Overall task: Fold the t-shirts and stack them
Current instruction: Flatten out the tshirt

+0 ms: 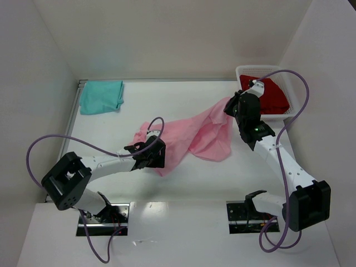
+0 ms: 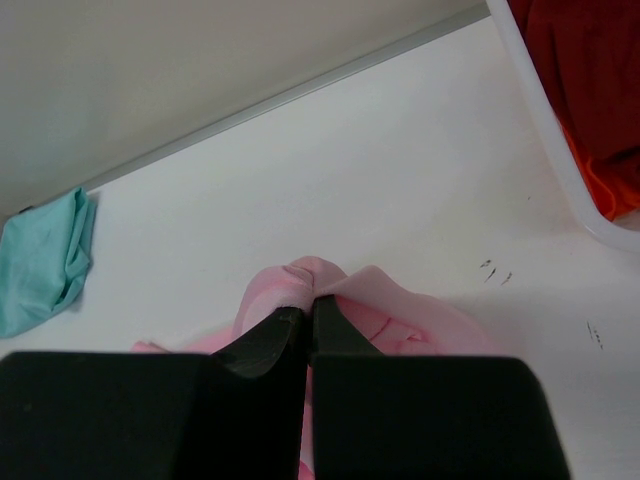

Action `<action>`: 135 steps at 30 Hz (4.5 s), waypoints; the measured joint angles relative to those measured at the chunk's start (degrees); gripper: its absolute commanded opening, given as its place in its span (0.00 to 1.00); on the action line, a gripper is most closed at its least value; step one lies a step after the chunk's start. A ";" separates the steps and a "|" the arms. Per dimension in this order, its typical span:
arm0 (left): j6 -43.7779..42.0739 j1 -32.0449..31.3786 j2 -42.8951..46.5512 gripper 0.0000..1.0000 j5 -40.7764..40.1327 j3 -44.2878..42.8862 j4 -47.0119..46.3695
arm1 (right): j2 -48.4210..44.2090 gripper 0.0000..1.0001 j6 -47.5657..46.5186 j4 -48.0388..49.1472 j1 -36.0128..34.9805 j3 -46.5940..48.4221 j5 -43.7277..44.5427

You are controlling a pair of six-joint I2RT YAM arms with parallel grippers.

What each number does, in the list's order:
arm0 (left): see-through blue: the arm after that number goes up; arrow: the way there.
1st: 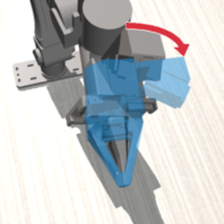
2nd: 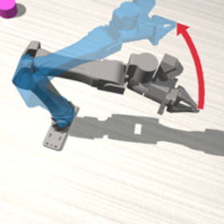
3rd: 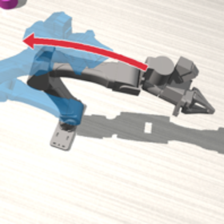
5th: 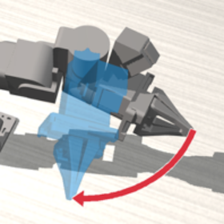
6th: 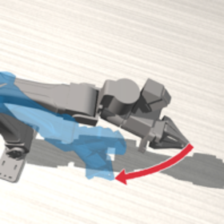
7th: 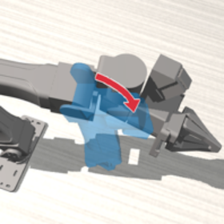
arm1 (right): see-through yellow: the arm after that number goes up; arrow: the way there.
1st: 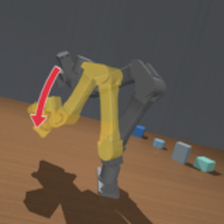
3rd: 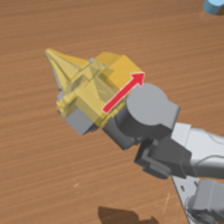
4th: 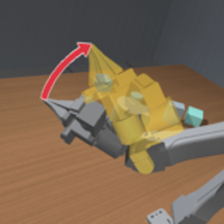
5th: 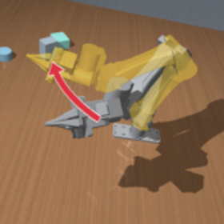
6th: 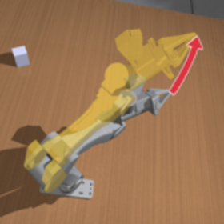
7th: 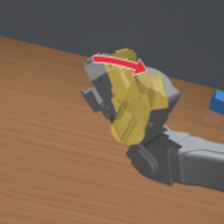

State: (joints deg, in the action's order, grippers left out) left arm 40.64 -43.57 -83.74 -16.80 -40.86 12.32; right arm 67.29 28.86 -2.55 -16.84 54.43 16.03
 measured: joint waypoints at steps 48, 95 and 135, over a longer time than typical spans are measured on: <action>0.04 -2.75 -3.19 0.01 -5.09 -4.92 4.96 | 0.83 0.02 0.00 -0.02 0.00 0.00 -0.22; -5.57 -0.11 21.14 0.00 -20.83 -14.08 3.52 | 2.60 0.01 0.02 0.39 0.02 3.74 -1.64; -26.97 30.58 23.56 0.00 -14.36 -39.06 -13.31 | -12.85 0.01 -4.61 -2.38 4.24 25.40 -22.10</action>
State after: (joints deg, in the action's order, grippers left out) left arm 13.67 -12.99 -60.18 -31.16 -79.92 -0.99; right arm 54.43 24.25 -4.93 -12.60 79.83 -6.07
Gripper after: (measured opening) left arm 0.010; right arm 0.017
